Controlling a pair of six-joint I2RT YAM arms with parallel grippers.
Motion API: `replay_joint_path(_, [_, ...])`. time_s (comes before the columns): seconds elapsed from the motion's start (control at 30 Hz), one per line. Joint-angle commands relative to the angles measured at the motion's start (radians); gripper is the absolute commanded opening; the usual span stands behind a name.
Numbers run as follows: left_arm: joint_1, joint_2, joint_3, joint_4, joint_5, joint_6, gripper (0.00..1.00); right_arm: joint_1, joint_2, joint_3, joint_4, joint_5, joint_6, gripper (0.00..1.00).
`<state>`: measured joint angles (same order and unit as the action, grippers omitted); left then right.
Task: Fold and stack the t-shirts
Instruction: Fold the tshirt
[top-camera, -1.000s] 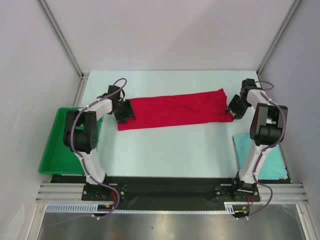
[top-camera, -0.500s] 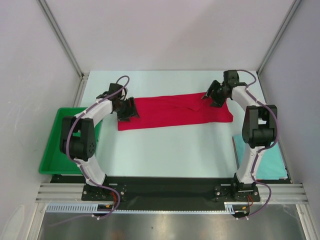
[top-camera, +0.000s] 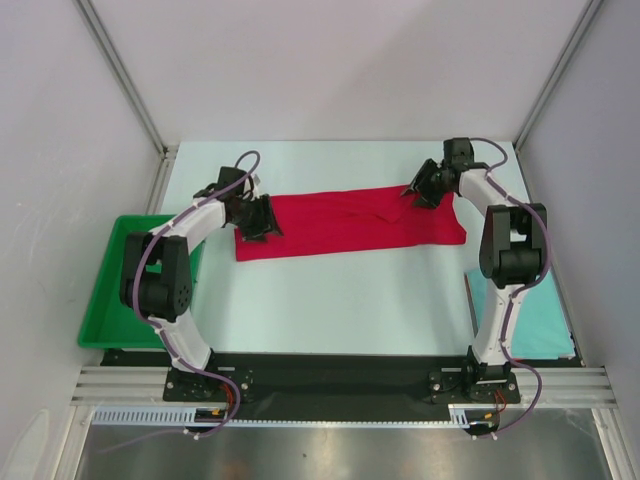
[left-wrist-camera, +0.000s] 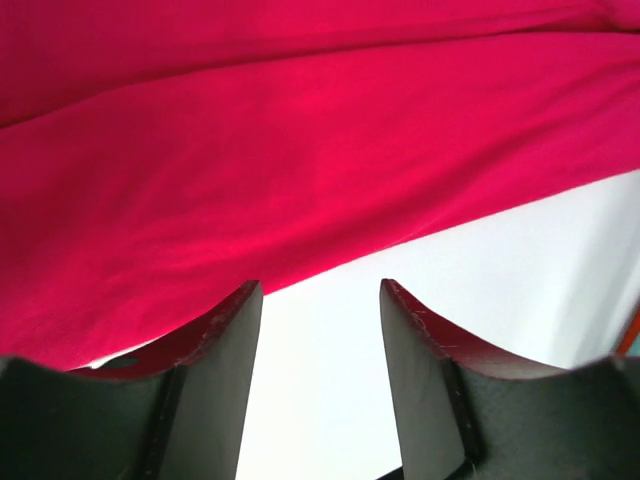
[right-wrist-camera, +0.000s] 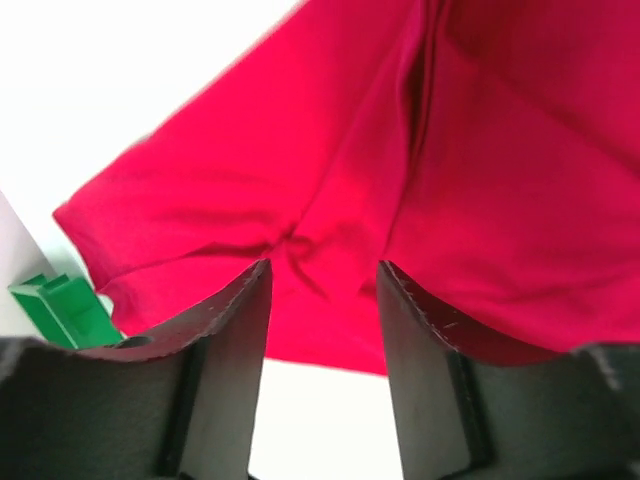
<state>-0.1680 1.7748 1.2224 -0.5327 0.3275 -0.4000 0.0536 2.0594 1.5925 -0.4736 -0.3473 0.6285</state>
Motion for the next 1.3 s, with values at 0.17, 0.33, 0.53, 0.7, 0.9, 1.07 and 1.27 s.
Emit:
replay_joint_path(0.17, [-0.071, -0.035, -0.069, 0.267, 0.232, -0.097, 0.59, -0.037, 0.074, 0.141, 0.018, 0.082, -0.062, 0.52])
replay_joint_path(0.33, [-0.165, 0.011, -0.093, 0.456, 0.326, -0.230, 0.59, -0.078, 0.110, 0.195, 0.012, 0.048, -0.064, 0.52])
replay_joint_path(0.53, [-0.251, 0.090, -0.095, 0.683, 0.344, -0.423, 0.65, -0.103, 0.148, 0.260, 0.018, 0.028, -0.056, 0.54])
replay_joint_path(0.7, [-0.324, 0.204, -0.081, 0.965, 0.256, -0.643, 0.58, -0.107, 0.212, 0.317, 0.040, 0.013, -0.065, 0.52])
replay_joint_path(0.9, [-0.427, 0.368, 0.072, 1.080, 0.085, -0.786, 0.54, -0.104, 0.258, 0.369, 0.036, -0.002, -0.078, 0.52])
replay_joint_path(1.07, [-0.482, 0.480, 0.273, 1.003, -0.031, -0.815, 0.52, -0.103, 0.265, 0.359, 0.036, -0.001, -0.101, 0.52])
replay_joint_path(1.27, [-0.498, 0.532, 0.339, 0.834, -0.139, -0.849, 0.50, -0.107, 0.260, 0.356, 0.024, -0.005, -0.122, 0.52])
